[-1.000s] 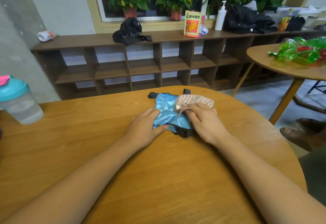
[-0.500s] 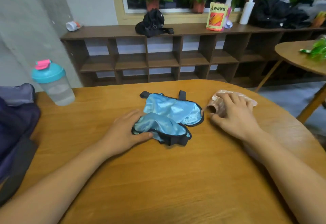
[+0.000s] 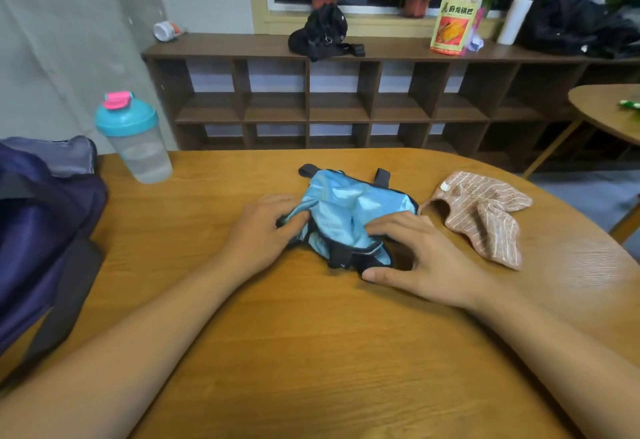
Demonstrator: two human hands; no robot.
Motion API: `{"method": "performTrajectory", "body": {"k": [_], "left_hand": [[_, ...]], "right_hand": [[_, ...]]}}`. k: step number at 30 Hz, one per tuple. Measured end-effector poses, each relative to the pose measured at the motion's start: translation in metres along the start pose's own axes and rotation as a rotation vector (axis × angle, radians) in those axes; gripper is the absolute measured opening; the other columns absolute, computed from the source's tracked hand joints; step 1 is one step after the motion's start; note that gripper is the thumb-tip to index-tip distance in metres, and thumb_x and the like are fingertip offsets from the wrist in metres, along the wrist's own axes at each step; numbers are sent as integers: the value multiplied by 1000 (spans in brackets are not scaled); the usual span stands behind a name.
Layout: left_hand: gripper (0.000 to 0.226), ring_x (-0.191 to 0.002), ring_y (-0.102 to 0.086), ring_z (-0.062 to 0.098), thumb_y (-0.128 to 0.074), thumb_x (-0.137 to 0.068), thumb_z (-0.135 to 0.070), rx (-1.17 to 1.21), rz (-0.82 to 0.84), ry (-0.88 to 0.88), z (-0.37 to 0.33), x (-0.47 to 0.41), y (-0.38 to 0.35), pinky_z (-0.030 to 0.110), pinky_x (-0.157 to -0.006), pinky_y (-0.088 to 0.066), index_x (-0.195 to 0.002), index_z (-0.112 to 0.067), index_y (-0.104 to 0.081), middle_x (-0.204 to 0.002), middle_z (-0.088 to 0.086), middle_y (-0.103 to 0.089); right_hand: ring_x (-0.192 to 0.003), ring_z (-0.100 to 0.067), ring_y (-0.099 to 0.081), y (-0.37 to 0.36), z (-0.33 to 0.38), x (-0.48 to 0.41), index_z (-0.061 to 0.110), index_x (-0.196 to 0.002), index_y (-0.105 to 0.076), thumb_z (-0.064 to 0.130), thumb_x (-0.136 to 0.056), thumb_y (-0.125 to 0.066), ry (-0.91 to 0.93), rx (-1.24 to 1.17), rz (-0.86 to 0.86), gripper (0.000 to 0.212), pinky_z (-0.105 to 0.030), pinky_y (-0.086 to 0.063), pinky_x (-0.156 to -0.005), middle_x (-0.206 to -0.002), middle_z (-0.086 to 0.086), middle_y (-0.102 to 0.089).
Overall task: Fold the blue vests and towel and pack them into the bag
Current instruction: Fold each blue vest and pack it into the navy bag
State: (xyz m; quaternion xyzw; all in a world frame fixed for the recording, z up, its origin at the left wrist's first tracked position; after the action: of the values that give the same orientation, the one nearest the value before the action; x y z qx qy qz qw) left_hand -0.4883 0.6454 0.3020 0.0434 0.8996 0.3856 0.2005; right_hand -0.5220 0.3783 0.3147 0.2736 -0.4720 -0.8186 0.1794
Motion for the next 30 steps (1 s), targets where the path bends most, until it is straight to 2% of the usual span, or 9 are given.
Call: {"method": "performTrajectory", "body": {"k": [2,6,10,13,16,19,23,27,30], "left_hand": [[26,-77,-62,17,-55,-107,-35,79,-17,70,-1,1,1,37,-66,-46,-93,-19,-70,-81,-2,-68],[24,-63,-55,13,-55,-110,-32,261,-63,118,-9,5,9,26,-55,-38,-90,-24,-65,-73,0,-63],[25,-64,-50,13,-57,-109,-32,349,-114,92,-15,5,18,29,-59,-39,-85,-24,-61,-70,-2,-56],[6,-81,-65,7,-62,-107,-28,393,-186,92,-21,3,28,26,-71,-50,-106,-26,-68,-92,-7,-71],[30,-111,-64,4,-69,-102,-28,370,-310,60,-37,1,50,25,-88,-51,-130,-36,-60,-124,-20,-66],[40,-120,-61,5,-71,-99,-37,325,-323,-28,-66,-4,71,30,-92,-50,-136,-39,-57,-133,-18,-61],[36,-100,-64,1,-76,-93,-27,276,-281,-86,-101,-14,97,22,-80,-50,-125,-38,-65,-112,-19,-70],[11,-88,-72,24,-71,-90,-36,274,-306,-109,-106,-23,136,53,-82,-59,-100,-31,-75,-92,-1,-76],[9,-88,-74,20,-74,-98,-19,353,-256,-53,-105,-23,162,57,-84,-62,-101,-27,-77,-95,3,-79]], "right_hand": [[-118,-5,-61,-1,2,0,29,-115,-71,57,-97,-71,31,-5,-37,33,-43,-44,-104,-116,17,-68],[-88,-15,-66,14,5,-3,20,-95,-70,36,-106,-61,-120,-298,-174,21,-48,-52,-84,-91,1,-70],[-85,-28,-62,40,20,-18,10,-88,-63,29,-107,-61,-162,-443,-318,27,-47,-50,-78,-86,-10,-65],[-81,-41,-62,66,40,-43,5,-87,-61,31,-107,-63,-141,-448,-363,33,-57,-54,-75,-82,-22,-63],[-77,-37,-61,96,64,-73,7,-85,-61,36,-105,-65,-88,-377,-367,35,-51,-52,-73,-78,-21,-62],[-68,-23,-63,117,90,-102,15,-83,-65,42,-101,-67,-18,-253,-276,33,-45,-51,-67,-73,-11,-67],[-55,-4,-48,133,121,-129,16,-78,-65,40,-98,-74,53,-149,-157,32,-29,-38,-56,-62,0,-61],[-62,-9,-53,153,137,-142,16,-82,-68,45,-94,-78,71,-126,-107,32,-32,-40,-61,-72,-7,-68],[-63,-7,-54,174,143,-144,17,-85,-72,44,-91,-82,63,-102,-78,29,-31,-42,-62,-74,-7,-68]]}}
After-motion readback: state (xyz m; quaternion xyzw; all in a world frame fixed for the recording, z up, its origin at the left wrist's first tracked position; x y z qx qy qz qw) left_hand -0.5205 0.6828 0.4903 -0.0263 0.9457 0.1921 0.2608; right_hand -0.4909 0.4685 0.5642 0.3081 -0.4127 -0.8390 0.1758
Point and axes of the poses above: each hand's wrist, its own x-axis away from the middle knuckle, its own y-axis out of the back of the hand, z = x × y, the point moved 5 cm from there along -x, towards the middle knuckle
